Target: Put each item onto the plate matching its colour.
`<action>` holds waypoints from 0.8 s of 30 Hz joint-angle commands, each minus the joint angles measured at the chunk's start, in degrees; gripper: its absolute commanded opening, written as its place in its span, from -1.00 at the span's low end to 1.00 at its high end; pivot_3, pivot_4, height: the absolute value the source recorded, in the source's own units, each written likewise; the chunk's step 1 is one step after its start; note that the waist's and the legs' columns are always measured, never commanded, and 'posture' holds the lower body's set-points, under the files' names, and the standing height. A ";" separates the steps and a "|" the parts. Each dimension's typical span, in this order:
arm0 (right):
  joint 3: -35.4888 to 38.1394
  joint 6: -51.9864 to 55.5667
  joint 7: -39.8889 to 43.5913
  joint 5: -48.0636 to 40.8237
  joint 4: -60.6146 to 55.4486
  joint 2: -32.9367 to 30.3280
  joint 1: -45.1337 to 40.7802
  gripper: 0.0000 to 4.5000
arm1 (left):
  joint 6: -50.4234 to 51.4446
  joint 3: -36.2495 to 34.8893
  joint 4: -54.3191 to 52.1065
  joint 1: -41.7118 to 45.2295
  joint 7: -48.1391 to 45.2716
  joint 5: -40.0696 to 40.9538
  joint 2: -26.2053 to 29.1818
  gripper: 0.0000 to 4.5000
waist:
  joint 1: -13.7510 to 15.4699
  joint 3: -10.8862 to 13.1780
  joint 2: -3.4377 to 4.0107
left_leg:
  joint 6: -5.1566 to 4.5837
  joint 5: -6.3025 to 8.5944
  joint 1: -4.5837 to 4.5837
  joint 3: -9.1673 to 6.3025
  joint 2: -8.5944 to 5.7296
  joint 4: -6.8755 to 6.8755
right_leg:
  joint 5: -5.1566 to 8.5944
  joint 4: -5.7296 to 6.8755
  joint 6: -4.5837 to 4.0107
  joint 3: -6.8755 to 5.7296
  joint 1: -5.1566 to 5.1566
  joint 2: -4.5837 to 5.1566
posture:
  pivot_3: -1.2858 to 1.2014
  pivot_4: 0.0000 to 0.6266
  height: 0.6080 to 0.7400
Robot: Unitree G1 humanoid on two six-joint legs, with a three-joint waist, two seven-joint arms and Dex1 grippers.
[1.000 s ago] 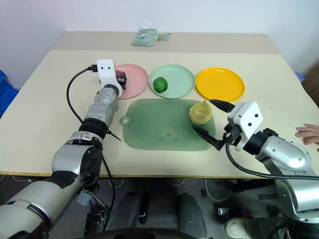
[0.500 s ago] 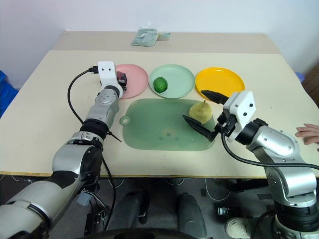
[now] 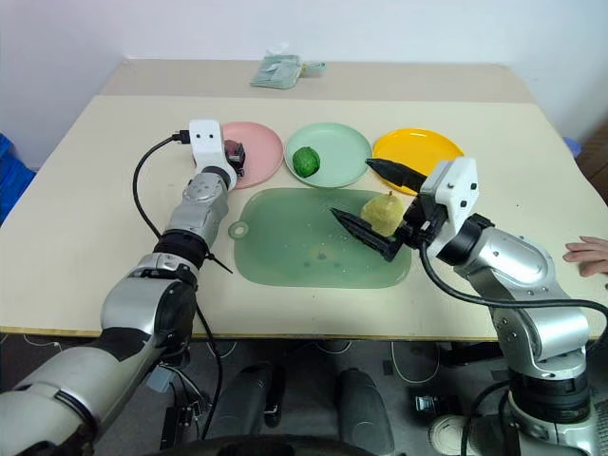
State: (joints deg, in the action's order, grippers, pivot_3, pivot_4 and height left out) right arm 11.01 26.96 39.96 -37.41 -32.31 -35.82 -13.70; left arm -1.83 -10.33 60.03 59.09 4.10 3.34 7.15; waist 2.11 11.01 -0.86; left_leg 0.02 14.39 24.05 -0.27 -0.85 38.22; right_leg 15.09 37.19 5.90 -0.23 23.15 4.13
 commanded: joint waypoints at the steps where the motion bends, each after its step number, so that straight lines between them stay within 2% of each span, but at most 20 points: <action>1: 0.17 1.37 -1.70 -2.54 -0.43 1.02 -2.39 1.00 | -2.00 -0.09 -2.44 0.29 -0.43 0.34 0.59 0.49 | 0.05 0.00 0.00 | 0.00 0.00 0.00 0.00 0.00 0.00 | 0.00 0.00 0.00 0.00 0.00 0.00 | 0.03 -0.52 1.00; 2: 0.13 1.81 -1.98 -2.85 -0.38 1.14 -2.79 1.00 | -1.93 -0.10 -2.62 0.21 -0.28 0.33 0.70 0.60 | 0.03 0.00 0.00 | 0.00 0.00 0.00 0.00 0.00 0.00 | 0.00 0.00 0.00 0.00 0.00 0.00 | 0.03 -0.52 1.00; 4: 0.05 2.42 -2.31 -3.28 -0.20 1.20 -3.32 1.00 | -1.76 -0.23 -2.68 0.23 -0.11 0.54 0.76 0.99 | 0.05 0.00 0.00 | 0.00 0.00 0.00 0.00 0.00 0.00 | 0.00 0.00 0.00 0.00 0.00 0.01 | 0.03 -0.52 1.00; 9: 0.27 3.37 -3.35 -4.06 -0.10 1.39 -4.08 1.00 | -1.96 0.03 -5.32 -0.54 1.02 0.35 0.66 0.99 | 0.00 0.00 0.00 | 0.00 0.00 0.00 0.00 0.00 0.00 | 0.00 0.00 0.00 0.00 0.00 0.01 | 0.03 -0.52 1.00; 12: 1.27 3.73 -4.31 -4.39 -0.34 1.01 -3.79 1.00 | -1.05 1.34 -13.45 -2.57 -2.43 0.96 0.44 0.99 | -0.03 0.00 0.00 | 0.00 0.00 0.01 0.00 0.00 -0.01 | 0.00 0.01 0.00 0.00 0.01 0.01 | 0.03 -0.52 1.00; 19: 4.76 4.25 -5.65 -5.06 -2.23 -0.71 -0.11 1.00 | 6.51 5.91 -34.33 -7.12 -18.69 7.12 -1.33 0.99 | 0.18 0.00 0.00 | 0.00 0.00 0.06 0.00 -0.05 0.01 | -0.01 0.00 -0.01 0.01 0.02 0.09 | 0.03 -0.52 1.00; 24: 8.27 4.42 -7.15 -3.21 -3.77 -2.36 5.69 1.00 | 13.42 10.79 -35.14 -5.56 -34.47 12.06 -2.94 0.99 | 0.06 -0.02 0.03 | -0.02 0.00 0.06 0.00 -0.07 0.01 | 0.00 -0.01 -0.01 0.01 0.01 0.08 | 0.03 -0.52 1.00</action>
State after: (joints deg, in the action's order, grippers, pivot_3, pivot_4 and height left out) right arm 17.41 31.90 33.39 -41.14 -34.01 -37.44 -8.32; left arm 10.55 -0.97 25.95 52.09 -26.22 14.08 4.31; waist 2.16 10.99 -0.83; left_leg 0.00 14.39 24.11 -0.27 -0.92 38.23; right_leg 15.09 37.17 5.89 -0.22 23.16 4.19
